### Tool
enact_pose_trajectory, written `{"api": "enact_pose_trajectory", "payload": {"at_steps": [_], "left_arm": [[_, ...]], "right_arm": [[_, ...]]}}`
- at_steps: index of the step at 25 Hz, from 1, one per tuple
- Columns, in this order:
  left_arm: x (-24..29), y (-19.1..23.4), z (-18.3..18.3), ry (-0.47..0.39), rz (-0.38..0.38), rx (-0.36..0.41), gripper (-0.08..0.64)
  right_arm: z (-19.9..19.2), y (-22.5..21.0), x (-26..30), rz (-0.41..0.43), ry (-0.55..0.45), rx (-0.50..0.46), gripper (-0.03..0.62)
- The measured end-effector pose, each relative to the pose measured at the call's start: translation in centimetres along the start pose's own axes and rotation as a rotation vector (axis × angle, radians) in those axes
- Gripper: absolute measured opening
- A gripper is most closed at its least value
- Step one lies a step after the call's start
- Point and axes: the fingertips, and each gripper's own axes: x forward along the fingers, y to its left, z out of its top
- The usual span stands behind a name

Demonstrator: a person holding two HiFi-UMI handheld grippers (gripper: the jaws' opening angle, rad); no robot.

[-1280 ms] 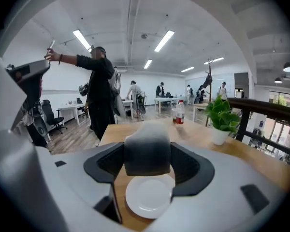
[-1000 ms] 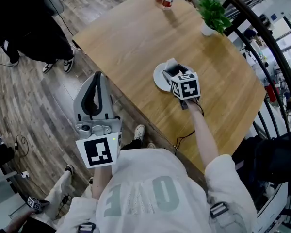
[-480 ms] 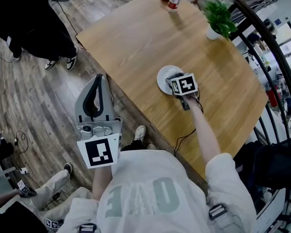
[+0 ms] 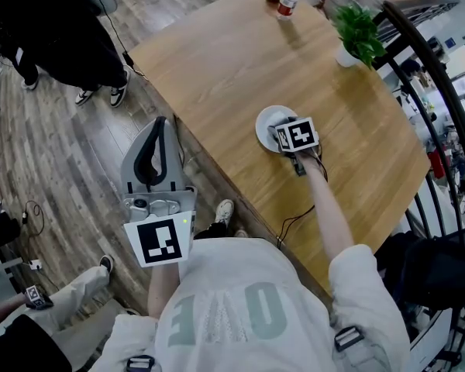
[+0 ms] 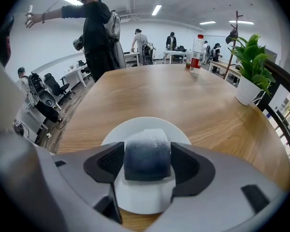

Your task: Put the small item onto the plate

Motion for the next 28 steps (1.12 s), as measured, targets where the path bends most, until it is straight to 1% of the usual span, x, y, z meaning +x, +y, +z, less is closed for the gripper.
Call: {"api": "enact_pose_trajectory", "payload": {"at_steps": [3,6,9,11,14,16,18,19,20,21,22,23,25,27,28], "left_arm": [[-0.1,0.0,0.0,0.000,0.000,0.001,0.008],[-0.3,0.1,0.2,-0.004,-0.003,0.006,0.008],[-0.3,0.3,0.5,-0.013,-0.006,0.005,0.008],[-0.3,0.3,0.8,-0.024,-0.007,0.001,0.008],[-0.5,-0.1,1.5,-0.045,-0.017,0.000,0.008],[-0.7,-0.5,2.2,-0.059,-0.028,0.000,0.008],[-0.9,-1.0,2.8,-0.071,-0.039,0.001,0.008],[-1.0,-1.3,3.1,-0.078,-0.044,0.001,0.008],[-1.2,-1.5,3.3,-0.084,-0.049,0.001,0.008],[-1.5,-1.8,3.6,-0.091,-0.053,0.001,0.008],[-1.7,-2.0,3.8,-0.096,-0.058,0.002,0.008],[-1.8,-2.2,4.1,-0.101,-0.062,0.003,0.008],[-2.2,-2.6,4.6,-0.112,-0.068,0.004,0.008],[-2.5,-2.9,5.2,-0.124,-0.073,0.003,0.008],[-2.7,-3.0,5.5,-0.129,-0.075,0.002,0.008]], "right_arm": [[0.0,0.1,0.1,0.016,-0.008,0.015,0.305],[0.9,0.2,-0.5,0.018,-0.049,0.024,0.307],[3.2,0.5,-2.5,0.029,-0.126,0.028,0.310],[5.4,0.7,-4.7,0.033,-0.204,0.024,0.310],[9.3,1.1,-9.4,0.047,-0.370,0.048,0.310],[12.1,1.4,-14.1,0.053,-0.520,0.080,0.308],[14.5,2.0,-19.9,0.053,-0.696,0.103,0.307],[15.4,2.3,-23.0,0.038,-0.791,0.115,0.271],[16.0,2.4,-26.1,0.004,-0.884,0.128,0.153],[16.3,2.5,-29.0,-0.040,-0.967,0.136,0.066],[16.4,2.7,-31.5,-0.080,-1.039,0.137,0.029],[16.3,3.1,-33.8,-0.104,-1.100,0.134,0.018],[15.5,4.3,-37.3,-0.108,-1.200,0.137,0.018],[14.0,5.5,-40.0,-0.117,-1.272,0.141,0.018],[13.1,6.1,-40.9,-0.138,-1.295,0.137,0.018]]}}
